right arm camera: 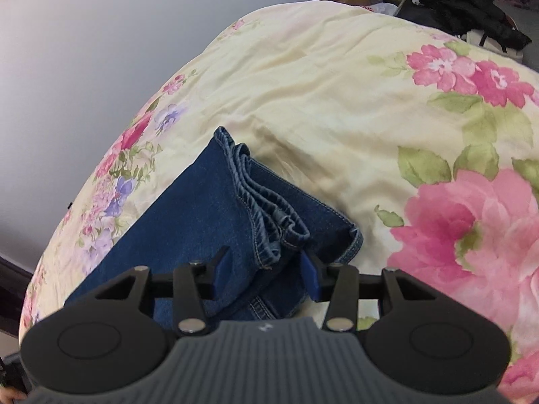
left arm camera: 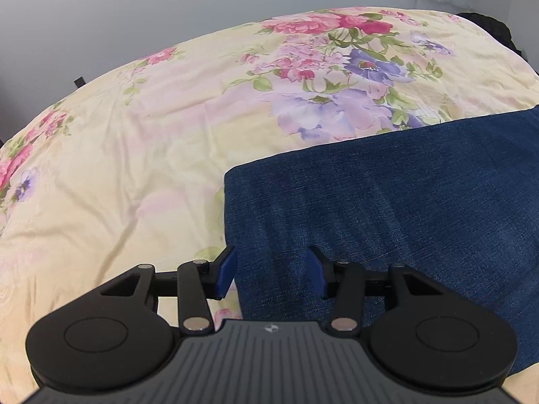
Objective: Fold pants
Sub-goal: 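Lower the folded edge onto the jeans and open the right gripper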
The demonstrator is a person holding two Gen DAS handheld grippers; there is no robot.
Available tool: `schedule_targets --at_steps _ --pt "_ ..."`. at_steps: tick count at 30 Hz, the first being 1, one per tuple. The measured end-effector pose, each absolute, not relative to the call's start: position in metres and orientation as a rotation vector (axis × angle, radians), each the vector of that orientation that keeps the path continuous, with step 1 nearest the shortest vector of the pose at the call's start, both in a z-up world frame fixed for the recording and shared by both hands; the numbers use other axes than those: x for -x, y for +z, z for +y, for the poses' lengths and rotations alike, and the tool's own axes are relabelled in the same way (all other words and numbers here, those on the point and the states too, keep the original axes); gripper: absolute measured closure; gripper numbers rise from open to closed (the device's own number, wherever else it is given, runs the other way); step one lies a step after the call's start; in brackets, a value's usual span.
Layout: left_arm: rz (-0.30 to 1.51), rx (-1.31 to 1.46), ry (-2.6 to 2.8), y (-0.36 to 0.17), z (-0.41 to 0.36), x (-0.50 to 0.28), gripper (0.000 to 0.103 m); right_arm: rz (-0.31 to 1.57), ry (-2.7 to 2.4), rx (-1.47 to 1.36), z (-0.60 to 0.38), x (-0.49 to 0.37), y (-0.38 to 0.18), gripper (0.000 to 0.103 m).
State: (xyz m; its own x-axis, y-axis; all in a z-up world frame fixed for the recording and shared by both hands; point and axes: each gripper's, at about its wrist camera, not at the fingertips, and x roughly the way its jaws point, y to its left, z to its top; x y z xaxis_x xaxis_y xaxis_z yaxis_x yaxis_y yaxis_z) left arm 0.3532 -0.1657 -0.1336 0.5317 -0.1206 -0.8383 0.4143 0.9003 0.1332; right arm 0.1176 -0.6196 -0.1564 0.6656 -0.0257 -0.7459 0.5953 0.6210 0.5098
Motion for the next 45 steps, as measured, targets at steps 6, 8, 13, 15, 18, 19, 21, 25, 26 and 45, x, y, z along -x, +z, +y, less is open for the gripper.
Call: schedule_targets --at_steps 6,8,13,15,18,19,21,25,26,45 --pt "0.954 -0.354 -0.304 -0.130 -0.163 -0.355 0.048 0.734 -0.378 -0.609 -0.601 -0.131 -0.121 0.094" --pt "0.963 -0.334 -0.309 -0.133 -0.163 -0.358 0.048 0.682 -0.347 -0.480 -0.590 -0.137 -0.097 0.096" --pt "0.990 -0.297 -0.333 -0.143 -0.167 -0.360 0.050 0.784 -0.426 -0.389 -0.597 -0.156 -0.115 0.097" --pt "0.993 -0.298 -0.345 -0.146 -0.168 -0.359 0.051 0.829 -0.453 -0.432 -0.607 -0.155 -0.140 0.097" --pt "0.986 -0.304 -0.354 -0.147 -0.166 -0.360 0.051 0.843 -0.459 -0.483 -0.610 -0.150 -0.166 0.096" --pt "0.986 -0.297 -0.355 -0.146 -0.164 -0.360 0.051 0.836 -0.466 -0.484 -0.610 -0.149 -0.168 0.095" --pt "0.981 -0.279 -0.357 -0.142 -0.158 -0.363 0.055 0.830 -0.490 -0.479 -0.610 -0.146 -0.162 0.089" --pt "0.958 -0.192 -0.355 -0.128 -0.143 -0.376 0.071 0.818 -0.540 -0.295 -0.598 -0.145 -0.135 0.081" --pt "0.953 -0.165 -0.362 -0.126 -0.140 -0.379 0.075 0.801 -0.535 -0.265 -0.594 -0.146 -0.128 0.081" --pt "0.959 -0.165 -0.363 -0.189 -0.163 -0.458 0.098 0.894 -0.467 -0.223 -0.595 -0.204 -0.195 0.097"
